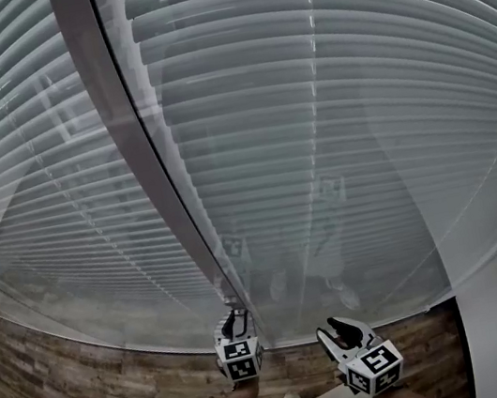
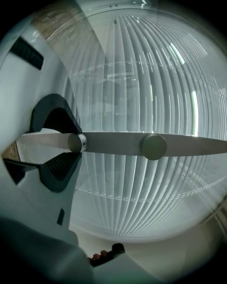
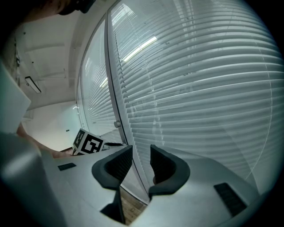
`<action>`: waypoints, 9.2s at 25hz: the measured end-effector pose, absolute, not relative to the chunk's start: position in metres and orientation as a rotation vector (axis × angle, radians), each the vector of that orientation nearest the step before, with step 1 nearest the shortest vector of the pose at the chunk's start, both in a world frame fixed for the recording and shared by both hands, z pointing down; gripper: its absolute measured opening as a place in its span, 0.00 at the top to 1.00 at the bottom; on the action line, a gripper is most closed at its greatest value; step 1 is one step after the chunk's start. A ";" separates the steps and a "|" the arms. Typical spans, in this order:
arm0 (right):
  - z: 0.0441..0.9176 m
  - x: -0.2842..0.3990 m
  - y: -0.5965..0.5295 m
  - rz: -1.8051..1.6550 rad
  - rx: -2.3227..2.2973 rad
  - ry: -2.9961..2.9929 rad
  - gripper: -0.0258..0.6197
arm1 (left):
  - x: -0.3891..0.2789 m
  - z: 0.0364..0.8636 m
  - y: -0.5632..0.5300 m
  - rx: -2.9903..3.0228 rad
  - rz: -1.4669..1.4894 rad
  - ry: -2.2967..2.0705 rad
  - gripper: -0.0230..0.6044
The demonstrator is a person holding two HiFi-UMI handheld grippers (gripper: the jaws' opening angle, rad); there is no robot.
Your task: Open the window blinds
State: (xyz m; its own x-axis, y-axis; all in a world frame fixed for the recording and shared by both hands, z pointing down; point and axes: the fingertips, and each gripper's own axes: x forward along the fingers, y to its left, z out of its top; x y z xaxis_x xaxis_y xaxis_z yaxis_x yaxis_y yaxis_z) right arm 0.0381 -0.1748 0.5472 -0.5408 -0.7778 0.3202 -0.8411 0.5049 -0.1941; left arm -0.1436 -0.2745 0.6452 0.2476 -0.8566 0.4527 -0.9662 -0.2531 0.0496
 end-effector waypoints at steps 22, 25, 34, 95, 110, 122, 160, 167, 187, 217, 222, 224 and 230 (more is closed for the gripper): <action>0.548 0.034 -0.174 0.474 1.381 -2.576 0.77 | -0.147 0.645 -0.274 1.975 0.143 -1.510 0.75; 0.548 0.035 -0.172 0.478 1.379 -2.570 0.77 | -0.147 0.645 -0.273 1.954 0.110 -1.483 0.75; 0.547 0.034 -0.167 0.481 1.379 -2.579 0.77 | -0.148 0.644 -0.274 1.842 -0.075 -1.352 0.75; 0.546 0.033 -0.167 0.491 1.391 -2.571 0.77 | -0.143 0.646 -0.269 2.260 0.619 -1.660 0.71; 0.547 0.037 -0.168 0.495 1.394 -2.568 0.77 | -0.143 0.648 -0.269 2.267 0.631 -1.656 0.73; 0.545 0.036 -0.168 0.499 1.394 -2.568 0.77 | -0.144 0.646 -0.269 2.252 0.606 -1.650 0.74; 0.551 0.031 -0.170 0.511 1.381 -2.571 0.77 | -0.146 0.647 -0.270 2.038 0.191 -1.455 0.75; 0.551 0.031 -0.170 0.507 1.380 -2.561 0.77 | -0.145 0.648 -0.271 2.013 0.151 -1.434 0.75; 0.547 0.030 -0.164 0.506 1.381 -2.564 0.77 | -0.146 0.648 -0.270 1.945 0.050 -1.351 0.75; 0.549 0.032 -0.168 0.497 1.384 -2.578 0.77 | -0.152 0.641 -0.270 2.121 0.290 -1.503 0.64; 0.549 0.032 -0.167 0.510 1.383 -2.563 0.77 | -0.151 0.635 -0.271 2.214 0.440 -1.591 0.64; 0.548 0.032 -0.167 0.514 1.386 -2.565 0.77 | -0.150 0.635 -0.271 2.228 0.477 -1.612 0.64; 0.548 0.034 -0.168 0.511 1.389 -2.567 0.77 | -0.146 0.634 -0.271 2.256 0.540 -1.635 0.65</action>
